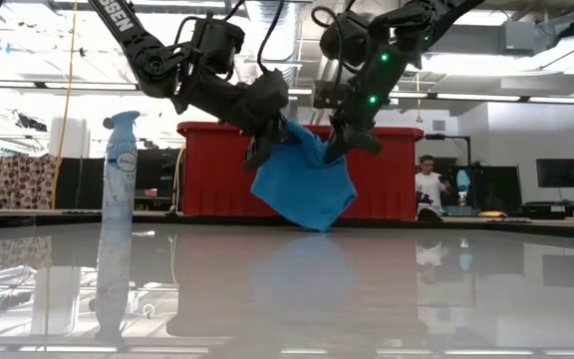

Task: Fold laundry
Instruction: Fold the blue shorts

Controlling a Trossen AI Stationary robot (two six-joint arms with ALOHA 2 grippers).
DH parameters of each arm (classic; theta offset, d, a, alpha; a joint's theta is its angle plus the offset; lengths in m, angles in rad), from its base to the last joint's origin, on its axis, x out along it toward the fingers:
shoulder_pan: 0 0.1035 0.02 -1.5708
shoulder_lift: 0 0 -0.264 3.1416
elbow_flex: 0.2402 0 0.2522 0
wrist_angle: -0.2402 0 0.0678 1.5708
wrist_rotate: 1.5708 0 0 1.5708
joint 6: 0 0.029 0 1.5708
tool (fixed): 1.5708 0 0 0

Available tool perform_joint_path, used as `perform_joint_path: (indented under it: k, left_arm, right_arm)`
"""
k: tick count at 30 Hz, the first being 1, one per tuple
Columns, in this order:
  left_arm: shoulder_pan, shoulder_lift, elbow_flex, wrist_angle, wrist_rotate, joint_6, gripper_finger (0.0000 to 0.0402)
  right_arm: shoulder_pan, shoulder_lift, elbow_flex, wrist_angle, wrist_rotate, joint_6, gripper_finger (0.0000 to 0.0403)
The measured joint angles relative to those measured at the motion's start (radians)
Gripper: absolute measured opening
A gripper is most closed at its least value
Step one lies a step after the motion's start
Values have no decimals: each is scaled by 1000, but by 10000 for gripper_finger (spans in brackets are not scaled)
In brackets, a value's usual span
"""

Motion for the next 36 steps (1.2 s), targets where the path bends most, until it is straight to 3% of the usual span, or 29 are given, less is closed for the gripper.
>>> perform_joint_path:
  k: [7, 16, 23, 28, 36]
  left_arm:
    - [44, 0, 0, 58, -32, 30, 0]
    - [-38, 0, -8, -158, -53, -72, 0]
    - [-133, 0, -121, -125, -127, -77, 0]
    - [-159, 1, -161, -30, -158, -5, 0]
    - [-45, 1, -135, 136, -200, 130, 0]
  right_arm:
    - [-31, 0, 2, 20, 103, -18, 24]
    - [57, 0, 1, -19, 71, 53, 24]
    - [162, 46, -1, -55, 45, 157, 24]
    - [192, 106, 0, -54, 206, 110, 24]
    - [154, 127, 2, 49, 411, 26, 24]
